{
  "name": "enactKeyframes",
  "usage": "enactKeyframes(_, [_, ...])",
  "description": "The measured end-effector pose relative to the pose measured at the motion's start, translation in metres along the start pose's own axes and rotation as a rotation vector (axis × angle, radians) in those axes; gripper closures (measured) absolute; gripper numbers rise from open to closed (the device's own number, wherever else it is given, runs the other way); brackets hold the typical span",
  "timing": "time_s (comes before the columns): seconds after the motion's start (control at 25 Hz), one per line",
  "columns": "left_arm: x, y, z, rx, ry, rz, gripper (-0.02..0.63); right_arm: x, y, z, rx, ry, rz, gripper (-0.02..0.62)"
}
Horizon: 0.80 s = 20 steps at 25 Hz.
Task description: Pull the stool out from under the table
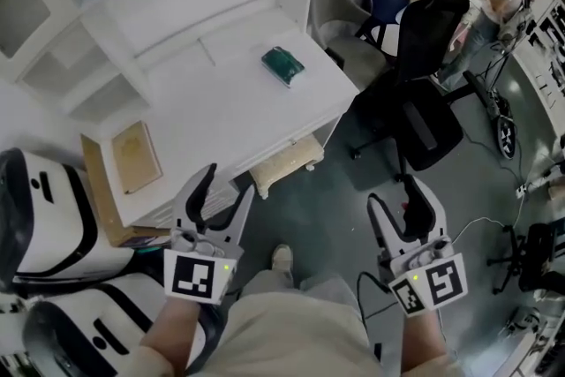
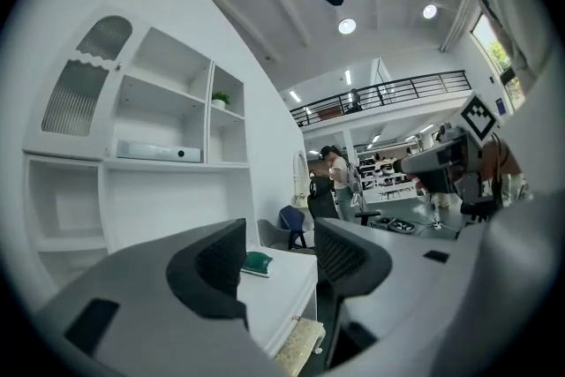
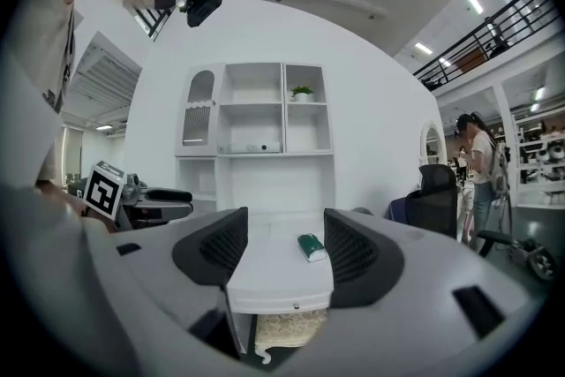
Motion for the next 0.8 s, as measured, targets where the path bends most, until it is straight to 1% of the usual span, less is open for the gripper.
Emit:
enactKeyframes(0.16, [-0.017, 0.017, 0.005, 0.026, 0.025, -0.04, 0.368, -0.034, -0.021, 0.01, -0.015, 0.04, -0.041, 0.316])
enactKeyframes(0.4, [-0.047, 0.038, 0.028, 0.056, 0.076, -0.117, 0.365, -0.094, -0.06, 0.049, -0.027, 0.128, -0.106, 0.309])
enactKeyframes(0.56, [-0.07, 0.042, 0.051, 0.079, 0.11, -0.209, 0.364, -0.145, -0.089, 0.08, -0.021, 0.176, -0.194, 0.305])
enactKeyframes(0.8, [-0.1, 0.026, 0.083, 0.104, 0.189, -0.355, 0.364, -0.203, -0.128, 0.122, -0.036, 0.245, -0.344, 0.302])
Point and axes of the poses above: the fingertips, and each gripper's own axes: x backward along the fingers, y to its left, z out of its underside, the point moved 6 cm from there along x, backward along the fingers, and after that the axes turned 5 degrees about x, right-handed, at the moved point
